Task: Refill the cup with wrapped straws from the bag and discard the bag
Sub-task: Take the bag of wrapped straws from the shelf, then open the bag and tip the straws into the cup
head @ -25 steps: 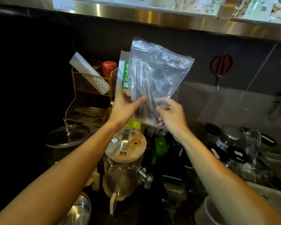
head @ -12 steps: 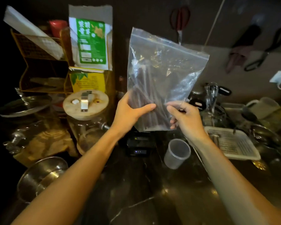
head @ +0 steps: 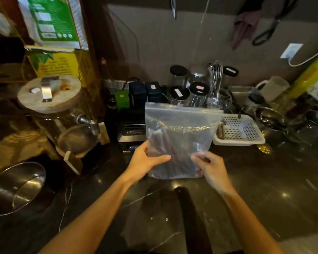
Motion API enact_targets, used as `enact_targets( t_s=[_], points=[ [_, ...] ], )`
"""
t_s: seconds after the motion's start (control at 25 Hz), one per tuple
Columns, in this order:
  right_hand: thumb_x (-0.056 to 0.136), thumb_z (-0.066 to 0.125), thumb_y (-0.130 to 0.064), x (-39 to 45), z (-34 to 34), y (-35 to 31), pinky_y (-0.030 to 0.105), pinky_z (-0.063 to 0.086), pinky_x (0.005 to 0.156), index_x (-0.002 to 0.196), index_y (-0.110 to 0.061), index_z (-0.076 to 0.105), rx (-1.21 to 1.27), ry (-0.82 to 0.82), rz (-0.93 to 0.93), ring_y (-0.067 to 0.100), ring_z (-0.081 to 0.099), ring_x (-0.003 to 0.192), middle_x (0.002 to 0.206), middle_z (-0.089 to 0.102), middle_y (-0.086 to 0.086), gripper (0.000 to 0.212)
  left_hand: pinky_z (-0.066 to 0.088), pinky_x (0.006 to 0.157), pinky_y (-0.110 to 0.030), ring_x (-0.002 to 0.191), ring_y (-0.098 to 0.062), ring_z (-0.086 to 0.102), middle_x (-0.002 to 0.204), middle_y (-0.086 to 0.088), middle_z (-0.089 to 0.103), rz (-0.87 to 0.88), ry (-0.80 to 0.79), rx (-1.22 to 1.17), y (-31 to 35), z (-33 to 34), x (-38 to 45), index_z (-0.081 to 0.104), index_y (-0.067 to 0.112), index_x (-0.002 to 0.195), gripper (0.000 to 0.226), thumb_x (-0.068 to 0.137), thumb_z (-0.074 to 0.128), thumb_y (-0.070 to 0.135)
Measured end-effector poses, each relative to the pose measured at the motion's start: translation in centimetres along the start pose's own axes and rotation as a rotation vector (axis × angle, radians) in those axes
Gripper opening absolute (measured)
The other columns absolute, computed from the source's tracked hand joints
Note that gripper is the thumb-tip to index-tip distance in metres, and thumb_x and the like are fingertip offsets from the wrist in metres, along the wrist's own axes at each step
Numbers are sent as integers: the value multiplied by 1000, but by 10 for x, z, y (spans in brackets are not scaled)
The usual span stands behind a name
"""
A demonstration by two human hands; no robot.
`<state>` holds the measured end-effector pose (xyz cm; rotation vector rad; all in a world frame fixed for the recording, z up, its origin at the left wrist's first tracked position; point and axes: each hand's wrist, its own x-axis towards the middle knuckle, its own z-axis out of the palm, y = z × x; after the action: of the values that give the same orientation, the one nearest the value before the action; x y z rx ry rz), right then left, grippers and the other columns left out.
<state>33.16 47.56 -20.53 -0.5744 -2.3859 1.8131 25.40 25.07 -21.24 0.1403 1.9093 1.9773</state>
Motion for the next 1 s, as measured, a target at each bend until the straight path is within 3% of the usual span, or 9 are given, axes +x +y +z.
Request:
enact_targets(
  t_s=[0.2,0.36,0.44,0.48,0.56,0.64,0.72,0.84,1.0],
  points=[
    [95,73,-9,3,-7,49,41,61,76,88,-12,78,-57,-3,57,29,72,86,85,75,7,9,62,86,-28,108,-18,75,115,-1,79,-123,-15,3,-41,13,-3,68,13,123,58,71,92,9],
    [99,66,-9,4,-7,70,24,59,66,94,-11,74,-129,-53,87,29,73,88,91,73,8,11,60,93,-34,112,-15,73,119,0,77,-100,12,31,-53,13,1,70,18,125,55,74,90,16],
    [101,62,-10,6,-6,74,27,62,69,107,-15,69,-145,-109,196,27,73,91,103,71,11,10,61,92,-34,110,-17,74,115,-1,78,-93,35,64,-55,14,4,72,20,119,44,78,87,15],
    [100,63,-11,6,-4,73,32,64,76,115,-16,66,-160,-95,239,24,72,93,112,70,11,16,62,91,-34,108,-19,75,112,-2,78,-94,44,73,-56,15,5,73,19,116,39,80,86,14],
    [97,67,-14,3,-1,62,41,64,83,120,-18,61,-227,131,205,19,69,97,120,64,8,24,62,90,-36,104,-22,77,108,-6,80,-93,42,92,-56,17,8,73,14,114,34,81,84,12],
    [97,67,-19,-5,2,35,40,62,77,104,-19,62,-185,378,-5,18,66,88,102,65,5,8,62,91,-39,104,-24,76,109,-8,79,-89,18,112,-56,17,11,72,11,116,38,80,85,12],
    [100,65,-28,-9,8,0,37,57,65,87,-15,65,-80,365,-114,15,65,71,78,66,5,18,62,92,-37,111,-21,73,117,-5,76,-78,-9,118,-52,18,11,68,15,125,54,76,88,12],
    [100,63,-45,-4,20,-41,26,49,46,77,-7,71,91,133,77,9,58,46,60,66,0,45,59,95,-35,114,-16,72,122,-2,74,9,-38,48,-35,23,11,65,17,130,64,71,89,18],
    [99,62,-50,6,24,-55,24,46,42,89,-2,75,243,49,242,11,53,42,68,70,4,50,62,84,-30,99,-20,77,105,-11,79,197,-83,39,-2,23,18,74,7,112,24,89,73,1]
  ],
)
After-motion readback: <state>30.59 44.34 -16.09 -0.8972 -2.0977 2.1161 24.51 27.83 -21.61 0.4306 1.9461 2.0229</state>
